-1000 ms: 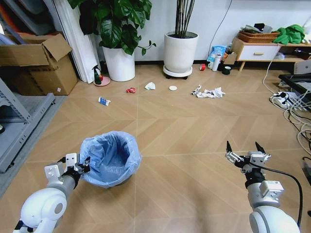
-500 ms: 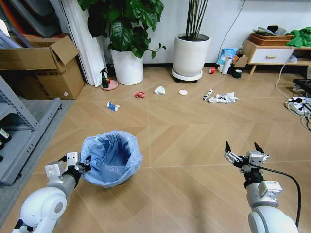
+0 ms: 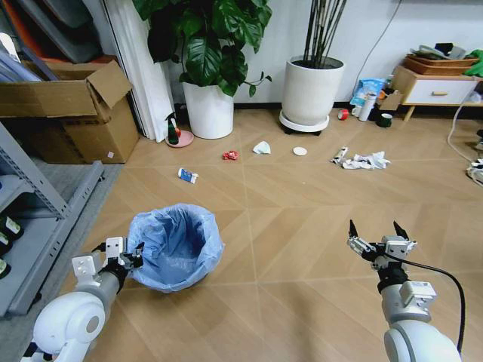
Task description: Pick up the trash bin and place the garbage on the floor into it.
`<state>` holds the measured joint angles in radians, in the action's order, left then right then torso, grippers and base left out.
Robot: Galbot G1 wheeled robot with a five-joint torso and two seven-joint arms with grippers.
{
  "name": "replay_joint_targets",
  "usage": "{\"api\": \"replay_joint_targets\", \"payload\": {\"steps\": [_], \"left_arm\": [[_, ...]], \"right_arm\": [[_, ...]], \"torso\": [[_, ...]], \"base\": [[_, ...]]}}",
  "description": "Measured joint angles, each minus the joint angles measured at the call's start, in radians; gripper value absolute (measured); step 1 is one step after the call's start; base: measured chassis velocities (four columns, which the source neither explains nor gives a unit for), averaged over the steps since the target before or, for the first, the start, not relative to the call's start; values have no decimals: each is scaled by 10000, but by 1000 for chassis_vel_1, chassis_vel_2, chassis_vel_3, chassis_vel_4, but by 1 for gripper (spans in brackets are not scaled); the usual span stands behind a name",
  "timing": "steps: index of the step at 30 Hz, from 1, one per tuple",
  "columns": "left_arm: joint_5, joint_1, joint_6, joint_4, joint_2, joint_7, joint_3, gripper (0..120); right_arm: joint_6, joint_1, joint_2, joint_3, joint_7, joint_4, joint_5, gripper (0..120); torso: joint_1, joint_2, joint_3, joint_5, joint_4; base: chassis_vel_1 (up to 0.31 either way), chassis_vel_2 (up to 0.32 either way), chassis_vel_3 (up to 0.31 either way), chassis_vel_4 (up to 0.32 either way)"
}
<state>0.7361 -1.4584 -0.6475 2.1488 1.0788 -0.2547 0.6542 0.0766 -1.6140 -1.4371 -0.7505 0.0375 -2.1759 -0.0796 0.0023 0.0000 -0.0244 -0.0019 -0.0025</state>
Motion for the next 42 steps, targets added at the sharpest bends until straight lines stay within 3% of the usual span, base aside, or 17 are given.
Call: {"api": "replay_joint_targets", "payload": {"steps": [42], "left_arm": [[-228,-231,93,224,150,167,57,0]], "right_arm": [[-134,-120,-128,89,-82,-6,190,100]], "torso": [[0,0,0,5,1]], "base": [[-129,361,125,-358]]}}
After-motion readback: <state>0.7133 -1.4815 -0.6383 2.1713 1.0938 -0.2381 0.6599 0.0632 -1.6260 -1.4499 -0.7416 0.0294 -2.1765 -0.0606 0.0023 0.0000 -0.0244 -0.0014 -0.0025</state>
